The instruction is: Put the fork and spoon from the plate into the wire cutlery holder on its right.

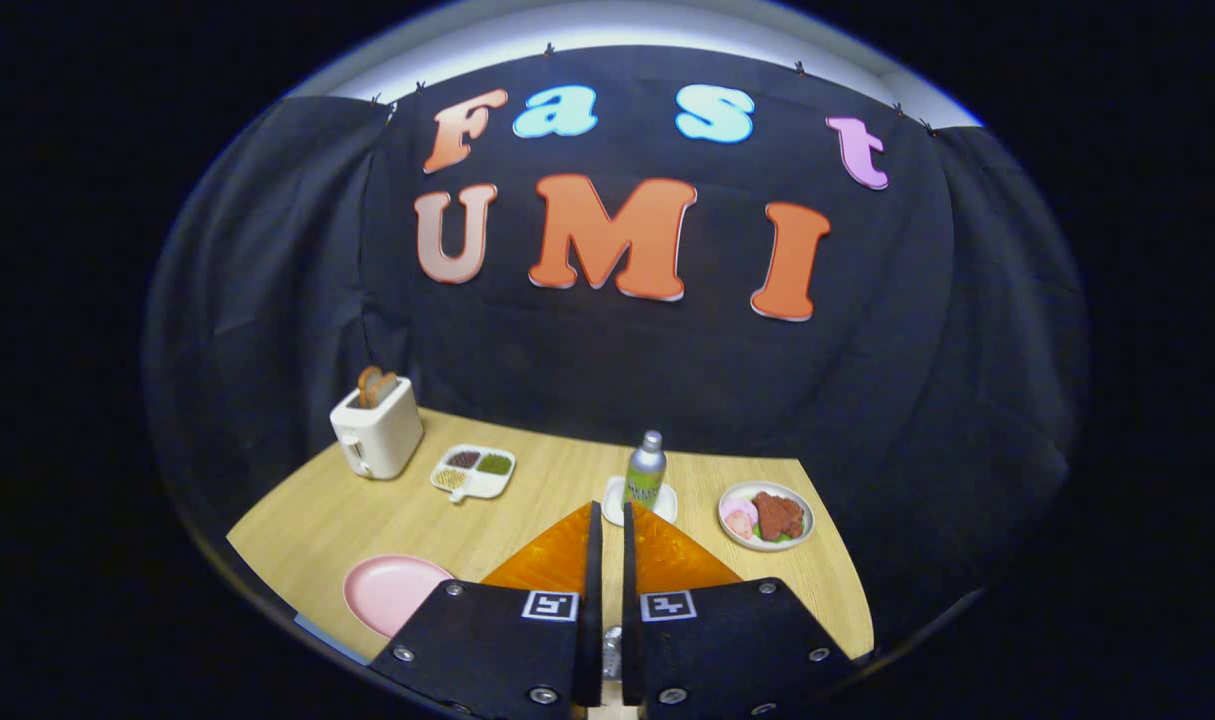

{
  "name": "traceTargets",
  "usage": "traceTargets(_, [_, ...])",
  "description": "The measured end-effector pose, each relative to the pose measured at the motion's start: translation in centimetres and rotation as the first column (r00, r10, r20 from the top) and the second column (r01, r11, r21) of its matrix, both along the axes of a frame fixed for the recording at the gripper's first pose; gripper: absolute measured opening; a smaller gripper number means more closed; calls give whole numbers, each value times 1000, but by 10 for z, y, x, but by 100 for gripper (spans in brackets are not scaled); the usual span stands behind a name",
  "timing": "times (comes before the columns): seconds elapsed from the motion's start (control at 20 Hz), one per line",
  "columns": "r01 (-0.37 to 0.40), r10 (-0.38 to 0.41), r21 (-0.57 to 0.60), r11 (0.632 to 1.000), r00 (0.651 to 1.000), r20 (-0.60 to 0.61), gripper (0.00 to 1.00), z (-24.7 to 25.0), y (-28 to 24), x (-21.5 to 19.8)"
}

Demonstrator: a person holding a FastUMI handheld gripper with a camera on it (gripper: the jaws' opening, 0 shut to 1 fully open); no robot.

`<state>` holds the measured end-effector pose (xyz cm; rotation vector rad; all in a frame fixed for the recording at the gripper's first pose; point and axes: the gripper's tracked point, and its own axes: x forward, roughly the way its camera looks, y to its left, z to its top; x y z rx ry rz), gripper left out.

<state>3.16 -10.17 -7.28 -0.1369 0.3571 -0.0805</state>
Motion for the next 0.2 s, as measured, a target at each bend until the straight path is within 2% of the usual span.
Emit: traceTargets(0.2, [-39,42,-17,999,986,164,10,55,18,9])
